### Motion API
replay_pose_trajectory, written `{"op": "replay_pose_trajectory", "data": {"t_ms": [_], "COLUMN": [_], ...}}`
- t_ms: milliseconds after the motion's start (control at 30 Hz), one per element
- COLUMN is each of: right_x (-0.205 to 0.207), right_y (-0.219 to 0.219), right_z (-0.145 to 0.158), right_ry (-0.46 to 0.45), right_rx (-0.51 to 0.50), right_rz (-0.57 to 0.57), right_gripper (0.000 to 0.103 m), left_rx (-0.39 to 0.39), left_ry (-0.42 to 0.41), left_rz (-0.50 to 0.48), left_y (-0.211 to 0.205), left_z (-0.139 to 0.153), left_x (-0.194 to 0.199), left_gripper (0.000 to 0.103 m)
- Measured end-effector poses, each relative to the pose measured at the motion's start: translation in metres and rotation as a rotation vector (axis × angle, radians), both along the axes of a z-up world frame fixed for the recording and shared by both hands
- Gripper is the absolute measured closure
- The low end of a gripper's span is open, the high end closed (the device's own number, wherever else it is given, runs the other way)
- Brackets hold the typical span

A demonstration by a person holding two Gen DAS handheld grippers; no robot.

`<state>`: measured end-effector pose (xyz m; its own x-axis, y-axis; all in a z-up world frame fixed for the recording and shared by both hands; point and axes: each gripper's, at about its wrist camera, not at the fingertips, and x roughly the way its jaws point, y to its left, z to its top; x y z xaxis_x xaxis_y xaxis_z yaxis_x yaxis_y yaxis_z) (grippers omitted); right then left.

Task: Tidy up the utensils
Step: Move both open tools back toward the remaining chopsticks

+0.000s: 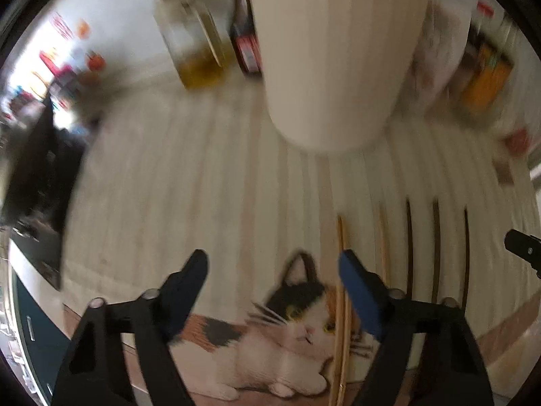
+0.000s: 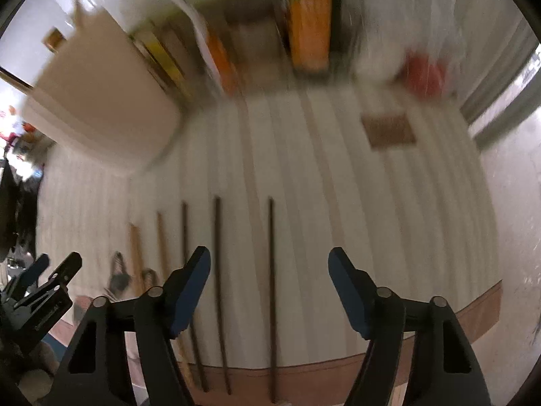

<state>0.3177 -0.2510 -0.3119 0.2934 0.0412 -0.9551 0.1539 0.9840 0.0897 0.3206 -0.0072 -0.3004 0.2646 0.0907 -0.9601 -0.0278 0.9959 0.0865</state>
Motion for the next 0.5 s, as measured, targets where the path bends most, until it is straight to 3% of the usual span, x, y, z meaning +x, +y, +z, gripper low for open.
{"op": "replay_pose_trajectory", "data": {"t_ms": [100,300,500], "right_x": [-0.002,-0.007,-0.006], "right_y": [-0.006,-0.011,-0.011], "right_z": [-0.021,-0.035,-0.033], "right_ry": [0.048,0.082,0.072], "right_rx": [0.024,0.050,0.060], "right_rz": [-0.013,-0.031,-0.036], "right_gripper": [0.040,0.042,0.042], "left_rx": [-0.072,-0.083,-0.052], "left_ry": [0.103,0.175,0.202], "left_rz": [-0.014,-0.073,-0.069], "left_y": [-0.004,-0.018,-0.016], "left_z": [-0.027,-0.047,-0.060], "left_x": [-0.002,-0.011,-0.021], "left_gripper": [0.054,0.070,0.072]}}
